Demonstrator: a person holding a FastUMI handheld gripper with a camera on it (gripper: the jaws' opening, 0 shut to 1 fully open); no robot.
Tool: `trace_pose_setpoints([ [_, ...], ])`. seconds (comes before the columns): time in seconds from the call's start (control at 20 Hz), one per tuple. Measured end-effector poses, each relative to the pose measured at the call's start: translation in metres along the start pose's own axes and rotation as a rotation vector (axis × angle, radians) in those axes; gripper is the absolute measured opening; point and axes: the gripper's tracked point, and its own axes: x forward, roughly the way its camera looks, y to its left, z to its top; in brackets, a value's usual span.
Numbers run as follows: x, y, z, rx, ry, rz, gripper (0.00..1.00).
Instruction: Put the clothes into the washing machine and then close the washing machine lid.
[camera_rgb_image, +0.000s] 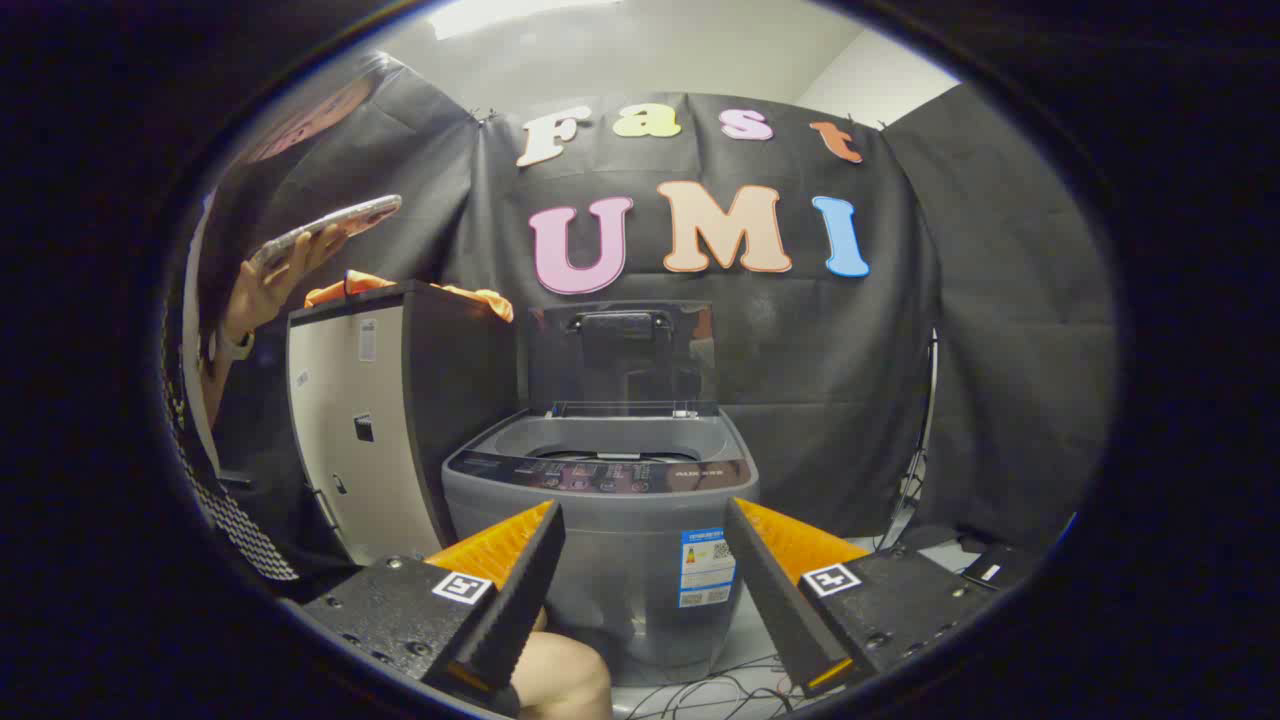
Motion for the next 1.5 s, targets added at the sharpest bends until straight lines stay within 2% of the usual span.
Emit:
trace_pose_setpoints([
  [1.5,-0.0005,-0.0043,0.0006,0.006,-0.003,-0.024,0.97],
])
